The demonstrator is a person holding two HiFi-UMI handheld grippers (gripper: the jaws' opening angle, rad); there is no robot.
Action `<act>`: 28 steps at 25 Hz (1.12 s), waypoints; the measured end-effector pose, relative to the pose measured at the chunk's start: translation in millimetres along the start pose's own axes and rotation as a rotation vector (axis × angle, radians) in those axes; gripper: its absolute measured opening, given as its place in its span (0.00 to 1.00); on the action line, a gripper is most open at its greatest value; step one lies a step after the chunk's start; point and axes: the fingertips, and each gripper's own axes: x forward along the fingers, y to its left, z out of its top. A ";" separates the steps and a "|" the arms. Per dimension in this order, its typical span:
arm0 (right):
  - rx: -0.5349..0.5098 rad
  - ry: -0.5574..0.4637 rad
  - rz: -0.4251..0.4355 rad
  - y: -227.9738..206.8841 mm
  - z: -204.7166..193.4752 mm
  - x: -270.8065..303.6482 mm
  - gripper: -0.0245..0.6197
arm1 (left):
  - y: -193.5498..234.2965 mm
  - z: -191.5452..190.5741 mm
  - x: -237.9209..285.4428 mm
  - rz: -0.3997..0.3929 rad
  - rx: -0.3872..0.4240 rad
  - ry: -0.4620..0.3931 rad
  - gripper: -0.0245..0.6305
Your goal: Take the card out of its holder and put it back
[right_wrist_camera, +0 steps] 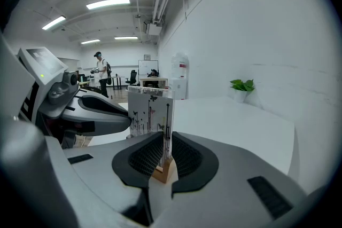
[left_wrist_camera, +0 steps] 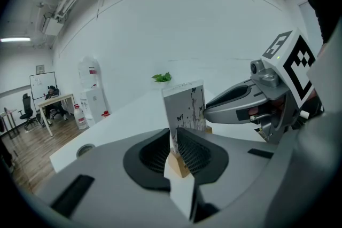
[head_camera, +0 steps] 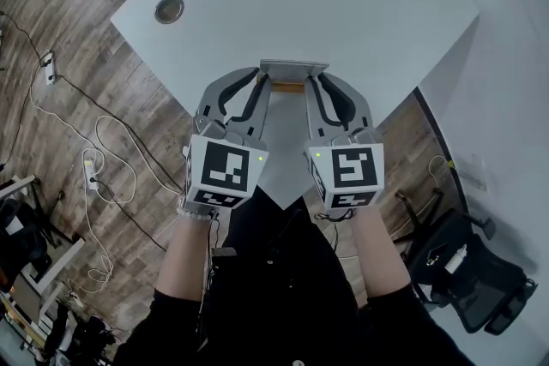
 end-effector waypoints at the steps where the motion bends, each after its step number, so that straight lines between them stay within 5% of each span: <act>1: -0.001 0.003 0.000 0.4 -1.2 0.7 0.16 | -0.1 -2.4 0.4 0.000 -0.003 0.004 0.11; 28: 0.043 0.019 -0.033 1.2 -19.0 14.0 0.16 | 1.5 -9.6 8.0 -0.023 -0.027 -0.007 0.11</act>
